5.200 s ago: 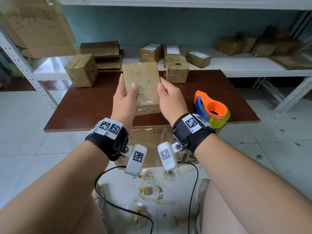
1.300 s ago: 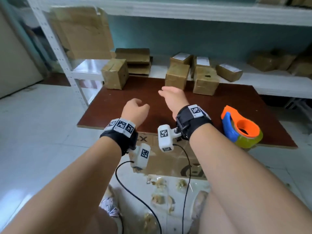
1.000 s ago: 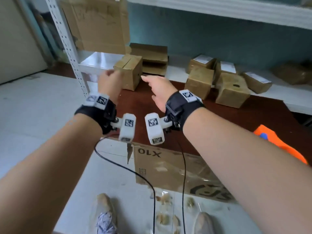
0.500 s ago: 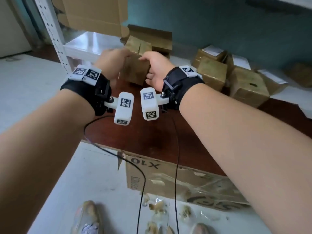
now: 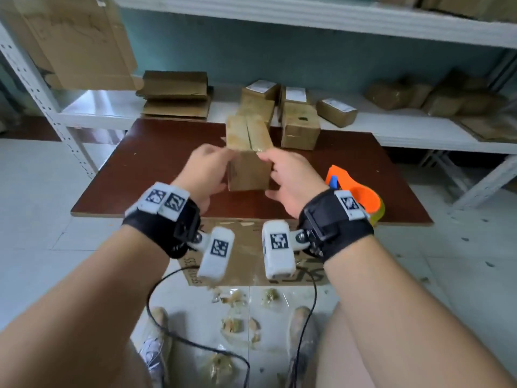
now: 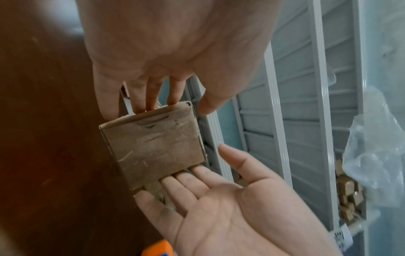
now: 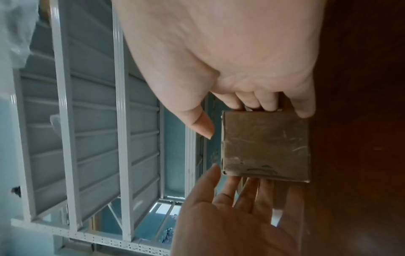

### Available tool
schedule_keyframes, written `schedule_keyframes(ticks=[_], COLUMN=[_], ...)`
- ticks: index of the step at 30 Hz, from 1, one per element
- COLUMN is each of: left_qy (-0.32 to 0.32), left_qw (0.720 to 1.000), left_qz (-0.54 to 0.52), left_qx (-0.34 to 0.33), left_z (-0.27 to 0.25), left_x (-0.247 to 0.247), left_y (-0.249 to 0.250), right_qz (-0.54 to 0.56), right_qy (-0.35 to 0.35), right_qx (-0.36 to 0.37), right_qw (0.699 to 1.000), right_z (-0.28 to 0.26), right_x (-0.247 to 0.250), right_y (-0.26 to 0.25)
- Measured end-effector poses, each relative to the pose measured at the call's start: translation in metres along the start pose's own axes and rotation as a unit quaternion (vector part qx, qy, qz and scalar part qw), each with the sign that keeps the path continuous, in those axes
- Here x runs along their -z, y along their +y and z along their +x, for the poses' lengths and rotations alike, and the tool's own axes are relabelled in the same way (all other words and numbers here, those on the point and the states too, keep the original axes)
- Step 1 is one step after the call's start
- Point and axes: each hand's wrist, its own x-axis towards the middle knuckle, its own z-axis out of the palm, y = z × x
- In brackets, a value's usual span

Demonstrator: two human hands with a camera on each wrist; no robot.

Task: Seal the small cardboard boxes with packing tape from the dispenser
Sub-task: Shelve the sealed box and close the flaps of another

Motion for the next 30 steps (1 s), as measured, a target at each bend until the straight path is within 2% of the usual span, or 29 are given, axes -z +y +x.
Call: schedule_keyframes(ticks=[3, 9, 13, 17, 20, 26, 28, 30], left_qy=[-0.015, 0.034, 0.047, -0.015, -0.044, 0.067, 0.074, 0.061], left_qw=[1.000, 0.999, 0.993, 0.974, 0.962, 0.947, 0.947, 0.952], left_qz=[0.017, -0.008, 0.062, 0.169, 0.200, 0.175, 0.184, 0.194], left_qx=[0.002, 0.014, -0.085, -0.149, -0.181, -0.262, -0.252, -0.230], left_z=[-0.022, -0.018, -0.016, -0.018, -0.017, -0.005, 0.002, 0.009], left_x=[-0.013, -0.020, -0.029, -0.026, -0.020, -0.008, -0.001, 0.006], left_y=[-0.018, -0.023, -0.019, -0.024, -0.031, -0.029, -0.031, -0.031], right_qz=[-0.026, -0.083, -0.105, -0.070, -0.032, 0.049, 0.018, -0.104], right_qy=[-0.007, 0.026, 0.006, -0.011, 0.008, 0.009, 0.012, 0.018], right_qx=[-0.037, -0.060, -0.073, -0.100, -0.116, -0.119, -0.132, -0.121], right_qw=[0.999, 0.994, 0.992, 0.993, 0.993, 0.992, 0.991, 0.987], right_z=[-0.018, -0.009, 0.001, 0.018, 0.028, 0.040, 0.044, 0.047], right_x=[0.009, 0.013, 0.022, 0.027, 0.027, 0.026, 0.024, 0.020], right_y=[0.011, 0.011, 0.009, 0.019, 0.023, 0.020, 0.024, 0.027])
